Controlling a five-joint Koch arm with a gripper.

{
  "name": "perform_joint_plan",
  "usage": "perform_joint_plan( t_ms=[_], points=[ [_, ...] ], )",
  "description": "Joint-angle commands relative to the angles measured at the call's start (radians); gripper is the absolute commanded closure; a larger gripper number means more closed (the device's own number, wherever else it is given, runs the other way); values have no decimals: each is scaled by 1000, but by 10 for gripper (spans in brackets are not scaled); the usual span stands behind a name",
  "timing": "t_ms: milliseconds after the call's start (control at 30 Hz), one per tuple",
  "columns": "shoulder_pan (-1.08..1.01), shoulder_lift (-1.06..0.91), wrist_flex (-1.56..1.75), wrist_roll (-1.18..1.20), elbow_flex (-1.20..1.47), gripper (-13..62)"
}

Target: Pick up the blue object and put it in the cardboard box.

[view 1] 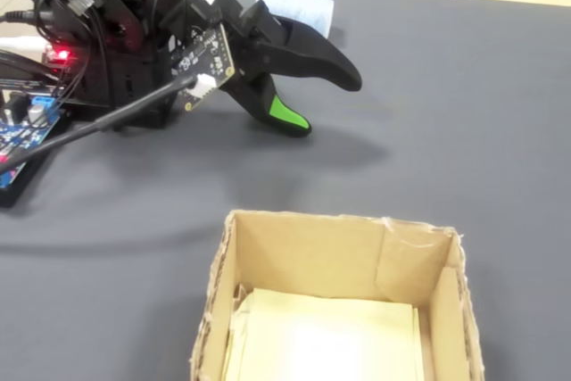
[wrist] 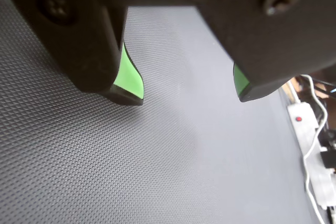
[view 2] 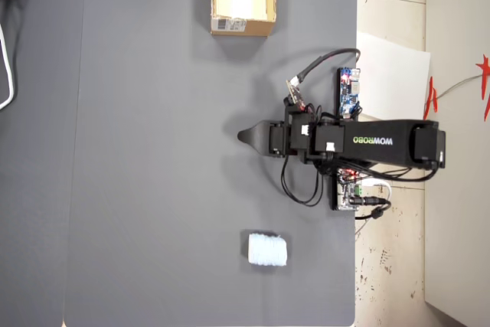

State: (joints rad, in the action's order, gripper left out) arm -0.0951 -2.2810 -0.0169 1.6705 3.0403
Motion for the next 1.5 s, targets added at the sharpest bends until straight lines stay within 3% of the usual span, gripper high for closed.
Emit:
perform_joint_plan(
  t_ms=[0,433,867,1200,1467],
  points=[
    [-2,-89,-54,25,31,154],
    [58,-89,-132,26,-58,155],
    [336,41,-626,44,-601,156],
    [541,229,-793,206,-877,156],
    [755,236,-922,408,-913,156]
  ],
)
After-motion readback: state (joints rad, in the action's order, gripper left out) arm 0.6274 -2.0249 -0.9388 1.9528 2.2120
